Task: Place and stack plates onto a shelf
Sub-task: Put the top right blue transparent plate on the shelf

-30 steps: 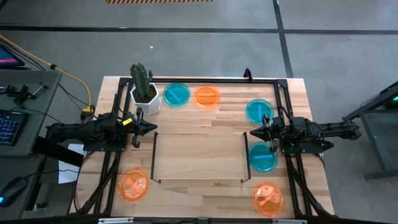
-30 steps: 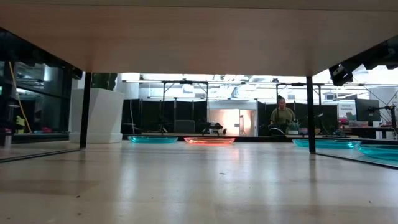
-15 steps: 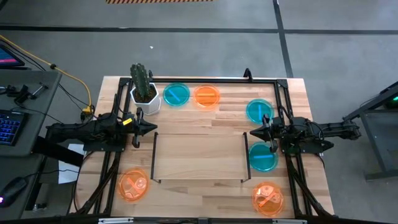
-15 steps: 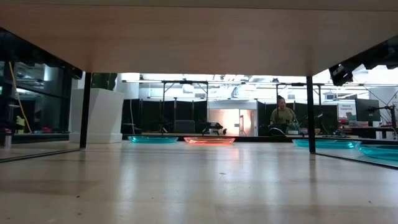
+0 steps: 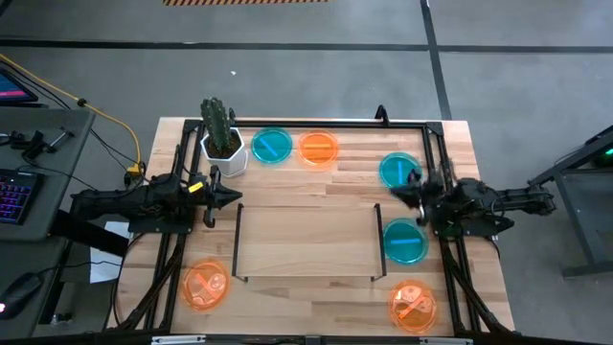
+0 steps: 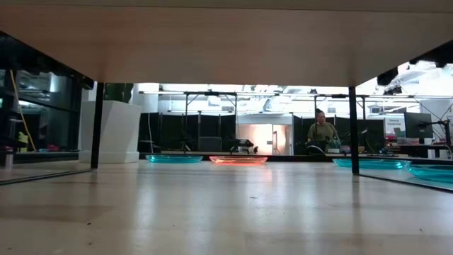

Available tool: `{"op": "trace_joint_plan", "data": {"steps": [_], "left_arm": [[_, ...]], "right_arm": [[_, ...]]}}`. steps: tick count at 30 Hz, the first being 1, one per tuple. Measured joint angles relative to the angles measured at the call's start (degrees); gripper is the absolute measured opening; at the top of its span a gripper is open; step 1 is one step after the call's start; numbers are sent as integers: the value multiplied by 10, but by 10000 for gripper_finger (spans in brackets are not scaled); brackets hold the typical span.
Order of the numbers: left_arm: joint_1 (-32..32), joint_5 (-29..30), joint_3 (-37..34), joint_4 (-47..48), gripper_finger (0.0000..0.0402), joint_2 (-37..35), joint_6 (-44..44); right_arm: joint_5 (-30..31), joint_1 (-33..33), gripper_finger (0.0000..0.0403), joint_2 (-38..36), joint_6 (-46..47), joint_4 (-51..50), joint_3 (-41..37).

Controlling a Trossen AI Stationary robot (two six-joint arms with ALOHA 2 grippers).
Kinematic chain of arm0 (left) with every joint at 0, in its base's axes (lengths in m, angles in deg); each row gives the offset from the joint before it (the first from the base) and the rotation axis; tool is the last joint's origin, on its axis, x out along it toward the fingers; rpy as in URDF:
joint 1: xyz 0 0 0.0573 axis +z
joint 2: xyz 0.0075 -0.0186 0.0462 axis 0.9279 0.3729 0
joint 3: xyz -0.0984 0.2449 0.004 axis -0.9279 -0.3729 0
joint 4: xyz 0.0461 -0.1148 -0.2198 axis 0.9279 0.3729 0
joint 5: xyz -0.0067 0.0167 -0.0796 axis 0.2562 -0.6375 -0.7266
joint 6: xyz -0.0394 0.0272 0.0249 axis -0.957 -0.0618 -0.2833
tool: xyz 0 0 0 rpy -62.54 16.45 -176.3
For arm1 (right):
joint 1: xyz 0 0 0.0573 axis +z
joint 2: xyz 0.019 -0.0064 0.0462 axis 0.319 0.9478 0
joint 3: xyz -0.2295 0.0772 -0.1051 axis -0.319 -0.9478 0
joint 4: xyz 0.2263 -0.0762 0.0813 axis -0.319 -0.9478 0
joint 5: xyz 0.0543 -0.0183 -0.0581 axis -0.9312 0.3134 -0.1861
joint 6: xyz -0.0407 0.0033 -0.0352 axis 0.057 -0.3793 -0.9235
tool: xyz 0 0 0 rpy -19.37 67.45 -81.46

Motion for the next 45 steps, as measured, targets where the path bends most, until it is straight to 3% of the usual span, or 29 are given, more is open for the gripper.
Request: {"op": "trace_joint_plan", "data": {"steps": [3,10,26,31,34,39,42,45], "left_arm": [[0,0,0,-3,0,0,0],[0,0,0,-2,0,0,0],[0,0,0,-2,0,0,0],[0,0,0,-2,0,0,0],[0,0,0,-2,0,0,0],[0,0,0,-2,0,0,0],[0,0,0,-2,0,0,0],[0,0,0,-2,0,0,0]], "right_arm": [[63,-5,0,1,-24,12,19],[116,-18,0,1,-71,2,53],[167,-21,0,67,12,-5,62],[236,-22,0,102,38,-7,65],[303,-30,5,139,53,-87,107],[376,-73,47,238,176,-391,224],[382,-118,86,297,308,-560,267],[350,-161,122,346,439,-659,267]]}}
